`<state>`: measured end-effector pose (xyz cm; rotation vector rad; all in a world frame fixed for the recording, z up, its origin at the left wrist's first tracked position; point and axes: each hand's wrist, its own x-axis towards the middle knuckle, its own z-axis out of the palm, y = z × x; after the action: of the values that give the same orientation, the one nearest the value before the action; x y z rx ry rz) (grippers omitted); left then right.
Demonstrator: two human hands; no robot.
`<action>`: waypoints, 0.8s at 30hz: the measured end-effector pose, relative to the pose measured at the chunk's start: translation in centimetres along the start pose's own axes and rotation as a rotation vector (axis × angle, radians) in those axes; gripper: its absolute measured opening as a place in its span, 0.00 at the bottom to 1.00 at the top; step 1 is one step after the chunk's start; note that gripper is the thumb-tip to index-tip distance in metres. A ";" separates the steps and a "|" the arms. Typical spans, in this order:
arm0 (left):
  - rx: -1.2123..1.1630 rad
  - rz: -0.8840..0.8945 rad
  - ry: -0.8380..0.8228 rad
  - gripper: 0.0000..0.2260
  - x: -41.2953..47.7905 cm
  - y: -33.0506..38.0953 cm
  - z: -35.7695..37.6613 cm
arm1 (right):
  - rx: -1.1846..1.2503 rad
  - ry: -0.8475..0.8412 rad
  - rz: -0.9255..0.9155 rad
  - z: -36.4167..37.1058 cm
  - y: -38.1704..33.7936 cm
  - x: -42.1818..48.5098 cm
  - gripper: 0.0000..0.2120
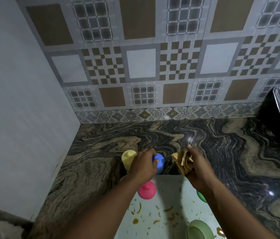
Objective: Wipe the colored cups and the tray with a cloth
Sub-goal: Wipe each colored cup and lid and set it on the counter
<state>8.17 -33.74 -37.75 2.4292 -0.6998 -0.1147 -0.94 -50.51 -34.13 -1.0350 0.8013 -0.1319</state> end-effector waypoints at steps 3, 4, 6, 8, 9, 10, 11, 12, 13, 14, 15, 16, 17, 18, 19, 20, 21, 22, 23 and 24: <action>-0.045 -0.018 0.005 0.06 0.2 -0.3 0.1 | 0.012 0.004 0.002 0.1 0.4 0.3 0.14; -0.062 -0.026 -0.001 0.05 0.2 -0.3 0.1 | 0.022 -0.005 0.004 0.3 0.5 0.3 0.14; -0.074 -0.038 -0.022 0.05 0.3 -0.4 -0.1 | 0.054 -0.064 0.002 0.6 0.7 0.1 0.16; -0.042 -0.068 -0.049 0.05 0.5 -0.1 -0.3 | 0.076 -0.143 0.015 0.9 0.6 -0.4 0.18; -0.022 -0.085 -0.065 0.04 0.6 0.1 -0.5 | 0.073 -0.169 0.026 0.9 0.7 -0.6 0.18; 0.001 -0.100 -0.079 0.05 0.7 0.2 -0.7 | 0.061 -0.180 0.029 0.9 0.7 -1.0 0.17; 0.030 -0.108 -0.093 0.05 0.8 0.4 -0.7 | 0.048 -0.181 0.023 0.8 0.6 -1.2 0.15; 0.071 -0.104 -0.112 0.07 0.8 0.6 -0.8 | 0.037 -0.171 0.013 0.6 0.5 -1.6 0.12; 0.118 -0.088 -0.131 0.09 0.9 0.8 -0.8 | 0.028 -0.151 0.002 0.3 0.5 -1.7 0.08; 0.160 -0.069 -0.141 0.10 0.9 0.9 -0.8 | 0.015 -0.113 -0.006 -0.1 0.3 -2.0 0.06; 0.190 -0.050 -0.137 0.11 0.9 1.2 -0.9 | 0.019 -0.071 -0.013 -0.6 0.2 -2.2 0.05; 0.201 -0.030 -0.123 0.12 0.8 1.4 -0.9 | 0.024 -0.035 -0.028 -1.3 0.0 -2.6 0.06; 0.198 -0.015 -0.107 0.14 0.8 1.5 -1.1 | 0.037 -0.016 -0.041 -1.9 -0.3 -2.9 0.08; 0.188 -0.005 -0.101 0.16 0.7 1.6 -1.2 | 0.039 0.000 -0.045 -2.5 -0.5 -3.1 0.09; 0.179 0.003 -0.100 0.19 0.4 1.7 -1.3 | 0.049 0.040 -0.046 -3.3 -0.7 -3.6 0.10; 0.173 0.011 -0.093 0.20 0.2 1.9 -1.4 | 0.063 0.075 -0.042 -3.9 -0.7 -3.8 0.12; 0.165 0.034 -0.077 0.20 -0.2 2.1 -1.5 | 0.078 0.108 -0.038 -4.5 -0.8 -4.0 0.15; 0.152 0.067 -0.062 0.18 -0.7 2.7 -1.5 | 0.084 0.137 -0.041 -5.2 -0.7 -4.4 0.17; 0.126 0.098 -0.055 0.15 -1.4 3.4 -1.6 | 0.080 0.160 -0.049 -5.8 -0.7 -4.6 0.18; 0.089 0.123 -0.073 0.12 -2.1 4.2 -1.8 | 0.084 0.169 -0.049 -6.4 -0.5 -4.6 0.19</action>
<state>4.86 -34.55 -34.07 2.4697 -0.9024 -0.1260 -8.23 -53.24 -32.92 -0.9731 0.9153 -0.2960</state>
